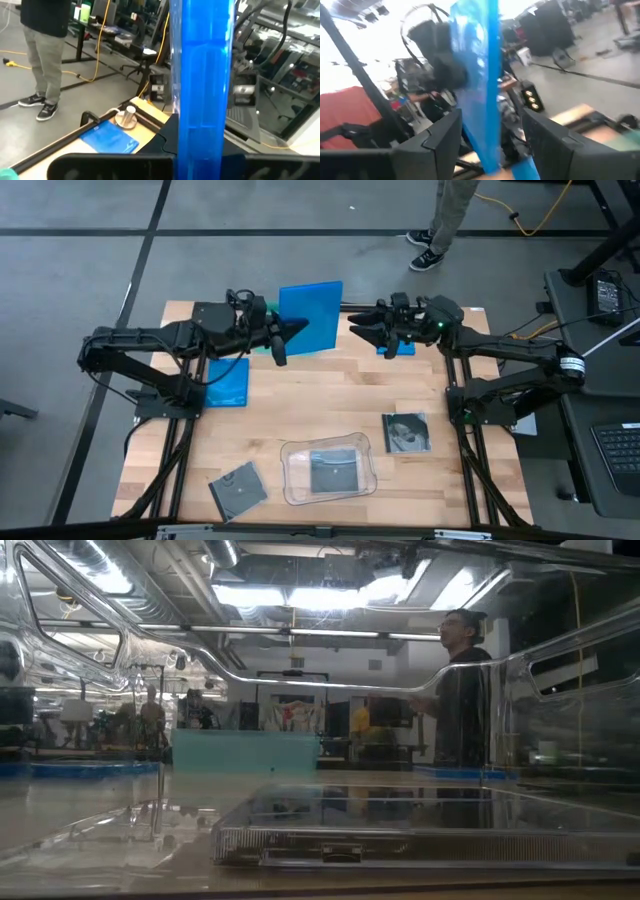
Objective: Pick & place jewel cases by type
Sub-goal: Put the bottom right blue CD case into the green bin
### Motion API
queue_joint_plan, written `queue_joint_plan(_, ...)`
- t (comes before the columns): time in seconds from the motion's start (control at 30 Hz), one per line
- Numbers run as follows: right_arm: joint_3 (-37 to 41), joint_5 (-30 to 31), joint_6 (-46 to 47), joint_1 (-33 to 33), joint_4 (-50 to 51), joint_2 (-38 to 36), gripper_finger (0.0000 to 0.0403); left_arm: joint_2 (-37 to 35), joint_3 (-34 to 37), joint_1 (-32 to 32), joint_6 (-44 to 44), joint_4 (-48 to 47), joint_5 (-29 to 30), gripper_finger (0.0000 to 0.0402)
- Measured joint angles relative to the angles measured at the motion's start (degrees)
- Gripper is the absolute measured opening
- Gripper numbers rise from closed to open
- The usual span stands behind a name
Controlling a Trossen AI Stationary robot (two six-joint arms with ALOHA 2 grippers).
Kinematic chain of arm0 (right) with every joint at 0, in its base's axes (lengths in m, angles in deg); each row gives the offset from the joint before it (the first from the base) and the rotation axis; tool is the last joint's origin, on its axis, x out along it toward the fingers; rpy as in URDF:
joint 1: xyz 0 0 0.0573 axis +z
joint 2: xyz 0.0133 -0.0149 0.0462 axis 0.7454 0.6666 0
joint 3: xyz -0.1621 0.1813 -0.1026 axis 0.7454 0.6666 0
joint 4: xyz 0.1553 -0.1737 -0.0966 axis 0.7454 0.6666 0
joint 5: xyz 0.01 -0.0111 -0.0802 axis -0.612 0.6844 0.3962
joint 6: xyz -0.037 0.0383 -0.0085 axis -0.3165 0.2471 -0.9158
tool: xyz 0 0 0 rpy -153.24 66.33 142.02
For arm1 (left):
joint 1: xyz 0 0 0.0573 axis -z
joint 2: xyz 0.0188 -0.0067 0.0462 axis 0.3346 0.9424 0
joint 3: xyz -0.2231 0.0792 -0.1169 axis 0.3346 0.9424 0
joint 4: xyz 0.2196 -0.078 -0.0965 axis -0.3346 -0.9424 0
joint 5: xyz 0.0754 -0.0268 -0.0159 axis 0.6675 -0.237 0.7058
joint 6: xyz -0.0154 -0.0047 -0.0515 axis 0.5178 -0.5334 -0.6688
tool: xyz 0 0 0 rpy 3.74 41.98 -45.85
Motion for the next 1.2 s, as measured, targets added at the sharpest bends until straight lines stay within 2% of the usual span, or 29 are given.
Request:
queue_joint_plan(0.3, 0.0, -2.03, 2.36, -1.42, -4.64, 2.75, 0.0211, 1.68, 0.26, 0.0, 0.62, 1.93, -0.73, 0.0004)
queue_joint_plan(0.7, -0.07, -4.73, 3.08, -1.49, -6.86, 4.03, 0.0205, 6.02, 0.26, -1.97, -0.11, 6.6, -7.36, 0.0004)
queue_joint_plan(0.87, -0.07, -5.7, 3.1, -1.49, -7.03, 4.02, 0.0154, 6.05, 0.26, -3.27, -0.19, 6.81, -10.57, 0.0008)
queue_joint_plan(1.07, -0.07, -6.99, 2.89, -1.49, -7.39, 4.02, 0.0049, 5.99, 0.26, -4.29, -0.17, 6.78, -12.95, 0.0036)
queue_joint_plan(1.2, -0.07, -8.61, 1.84, -1.46, -7.52, 4.02, 0.004, 4.72, 0.26, -4.7, 1.39, 5.96, -15.54, 0.0059)
